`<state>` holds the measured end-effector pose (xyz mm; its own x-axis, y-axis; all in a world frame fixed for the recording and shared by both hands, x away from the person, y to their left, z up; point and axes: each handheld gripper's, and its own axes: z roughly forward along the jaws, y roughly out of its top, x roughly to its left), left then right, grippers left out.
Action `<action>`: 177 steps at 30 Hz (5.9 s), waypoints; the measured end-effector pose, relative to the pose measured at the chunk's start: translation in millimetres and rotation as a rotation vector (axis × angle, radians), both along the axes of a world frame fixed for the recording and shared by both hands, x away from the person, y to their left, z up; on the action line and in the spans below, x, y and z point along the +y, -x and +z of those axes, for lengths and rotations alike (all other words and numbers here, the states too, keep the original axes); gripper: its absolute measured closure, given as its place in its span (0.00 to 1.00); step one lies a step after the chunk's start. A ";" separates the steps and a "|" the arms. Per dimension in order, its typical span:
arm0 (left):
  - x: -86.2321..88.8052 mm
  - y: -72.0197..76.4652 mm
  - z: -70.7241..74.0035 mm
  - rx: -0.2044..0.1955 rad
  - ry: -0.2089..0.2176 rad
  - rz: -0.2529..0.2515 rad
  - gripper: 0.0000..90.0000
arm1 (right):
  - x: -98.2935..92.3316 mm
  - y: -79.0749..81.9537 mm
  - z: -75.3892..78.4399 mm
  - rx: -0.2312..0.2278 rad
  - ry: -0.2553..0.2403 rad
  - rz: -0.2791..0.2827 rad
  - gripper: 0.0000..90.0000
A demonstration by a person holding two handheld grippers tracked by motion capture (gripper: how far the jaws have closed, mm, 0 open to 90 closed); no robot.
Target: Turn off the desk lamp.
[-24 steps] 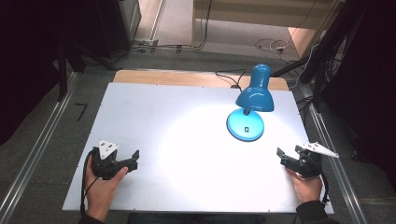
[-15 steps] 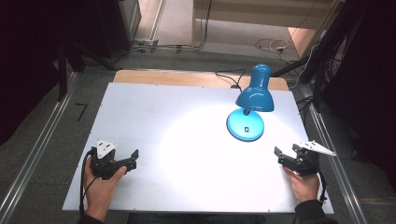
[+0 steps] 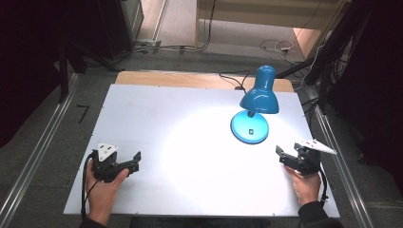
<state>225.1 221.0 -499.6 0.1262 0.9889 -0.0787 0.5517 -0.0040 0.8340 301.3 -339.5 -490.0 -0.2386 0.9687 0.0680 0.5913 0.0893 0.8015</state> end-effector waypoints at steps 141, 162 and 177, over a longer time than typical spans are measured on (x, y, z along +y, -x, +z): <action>2.2 5.5 5.3 -0.050 0.028 0.008 0.07 | 95.6 -60.3 -11.3 -0.064 -0.011 0.103 0.98; 1.3 5.5 4.9 -0.048 0.034 0.001 0.08 | 97.4 -59.1 -13.1 -0.077 -0.002 0.102 0.98; 0.7 5.7 5.4 -0.049 0.037 -0.007 0.08 | 95.1 -65.6 -13.1 -0.057 -0.020 0.085 0.98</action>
<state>219.5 221.6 -494.2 0.1381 0.9844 -0.1089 0.5099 0.0236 0.8599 366.9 -244.4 -503.1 -0.3237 0.9435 0.0708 0.5359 0.1212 0.8356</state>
